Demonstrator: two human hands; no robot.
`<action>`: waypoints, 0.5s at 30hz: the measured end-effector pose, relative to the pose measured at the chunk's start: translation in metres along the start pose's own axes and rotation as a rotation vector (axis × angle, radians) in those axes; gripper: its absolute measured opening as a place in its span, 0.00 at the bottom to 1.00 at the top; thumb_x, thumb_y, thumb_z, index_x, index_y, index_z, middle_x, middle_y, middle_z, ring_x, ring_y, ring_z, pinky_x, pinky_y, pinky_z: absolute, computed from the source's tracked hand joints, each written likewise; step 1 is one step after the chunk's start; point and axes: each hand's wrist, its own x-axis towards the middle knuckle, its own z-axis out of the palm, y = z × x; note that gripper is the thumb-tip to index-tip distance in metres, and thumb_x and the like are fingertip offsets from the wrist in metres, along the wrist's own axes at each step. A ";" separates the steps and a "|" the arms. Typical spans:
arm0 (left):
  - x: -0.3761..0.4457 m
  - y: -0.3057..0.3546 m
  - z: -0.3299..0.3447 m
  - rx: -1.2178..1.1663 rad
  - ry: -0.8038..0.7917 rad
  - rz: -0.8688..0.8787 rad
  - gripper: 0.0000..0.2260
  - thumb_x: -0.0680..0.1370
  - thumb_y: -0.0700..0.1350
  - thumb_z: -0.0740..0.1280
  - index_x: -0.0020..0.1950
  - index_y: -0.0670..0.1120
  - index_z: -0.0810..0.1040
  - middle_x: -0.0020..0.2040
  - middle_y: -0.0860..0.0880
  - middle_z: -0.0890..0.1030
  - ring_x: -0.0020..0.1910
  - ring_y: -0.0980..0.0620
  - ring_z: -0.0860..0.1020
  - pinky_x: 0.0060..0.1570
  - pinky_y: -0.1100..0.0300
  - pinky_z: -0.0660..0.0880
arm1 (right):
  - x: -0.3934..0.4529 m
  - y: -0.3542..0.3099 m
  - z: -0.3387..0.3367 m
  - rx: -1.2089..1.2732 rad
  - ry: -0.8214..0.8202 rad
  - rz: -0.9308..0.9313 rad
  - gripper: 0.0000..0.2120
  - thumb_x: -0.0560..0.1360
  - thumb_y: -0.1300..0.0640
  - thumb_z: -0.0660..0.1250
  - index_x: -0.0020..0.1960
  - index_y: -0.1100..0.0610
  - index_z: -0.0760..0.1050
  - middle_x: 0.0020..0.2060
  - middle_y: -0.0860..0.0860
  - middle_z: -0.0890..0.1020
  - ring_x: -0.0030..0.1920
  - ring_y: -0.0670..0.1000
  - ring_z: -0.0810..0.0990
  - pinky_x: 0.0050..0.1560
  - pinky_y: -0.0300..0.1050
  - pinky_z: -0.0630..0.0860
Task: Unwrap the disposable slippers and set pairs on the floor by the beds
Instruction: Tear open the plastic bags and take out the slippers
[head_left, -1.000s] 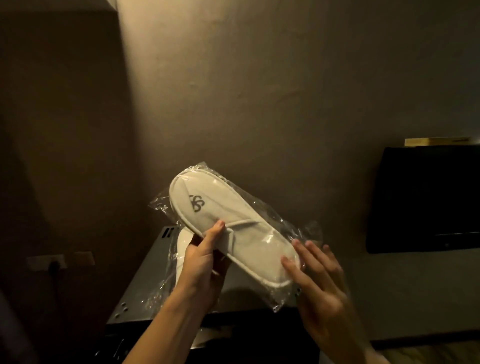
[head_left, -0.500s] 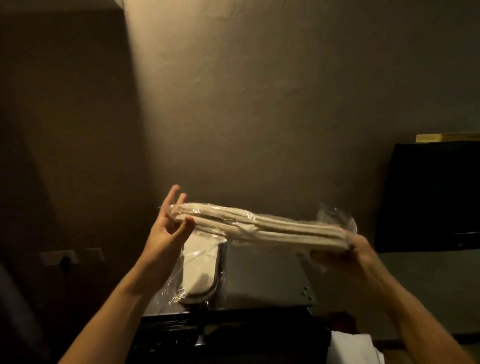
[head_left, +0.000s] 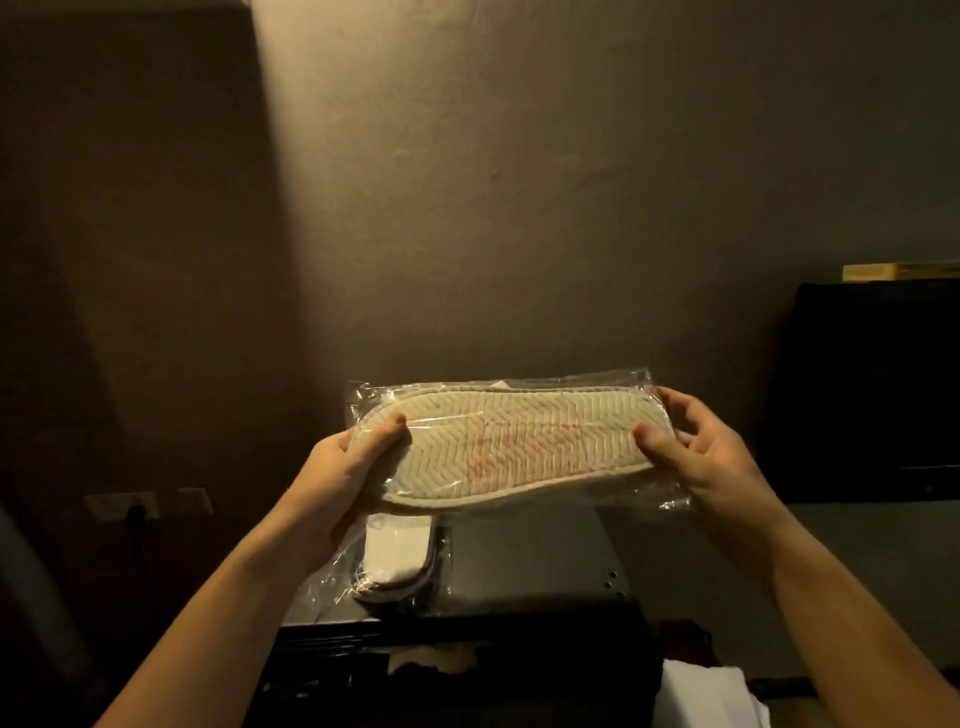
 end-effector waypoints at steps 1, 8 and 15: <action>0.001 0.001 -0.001 0.001 -0.007 -0.039 0.26 0.72 0.54 0.74 0.58 0.32 0.80 0.49 0.38 0.80 0.45 0.43 0.77 0.34 0.60 0.77 | 0.003 0.001 0.000 0.001 0.013 0.013 0.27 0.73 0.57 0.71 0.70 0.52 0.70 0.56 0.58 0.86 0.54 0.59 0.87 0.50 0.54 0.85; -0.030 0.020 0.027 0.112 -0.014 0.093 0.12 0.71 0.48 0.77 0.46 0.41 0.83 0.43 0.40 0.86 0.38 0.46 0.86 0.32 0.51 0.84 | 0.020 0.031 -0.012 0.144 0.020 0.172 0.27 0.72 0.59 0.70 0.70 0.52 0.73 0.61 0.59 0.83 0.55 0.59 0.86 0.47 0.54 0.86; -0.079 0.036 0.111 0.476 -0.094 0.433 0.14 0.66 0.53 0.78 0.46 0.49 0.81 0.40 0.51 0.85 0.36 0.54 0.83 0.34 0.55 0.80 | 0.027 0.066 -0.011 0.586 0.001 0.306 0.33 0.69 0.60 0.77 0.72 0.56 0.73 0.65 0.62 0.80 0.62 0.59 0.83 0.57 0.56 0.82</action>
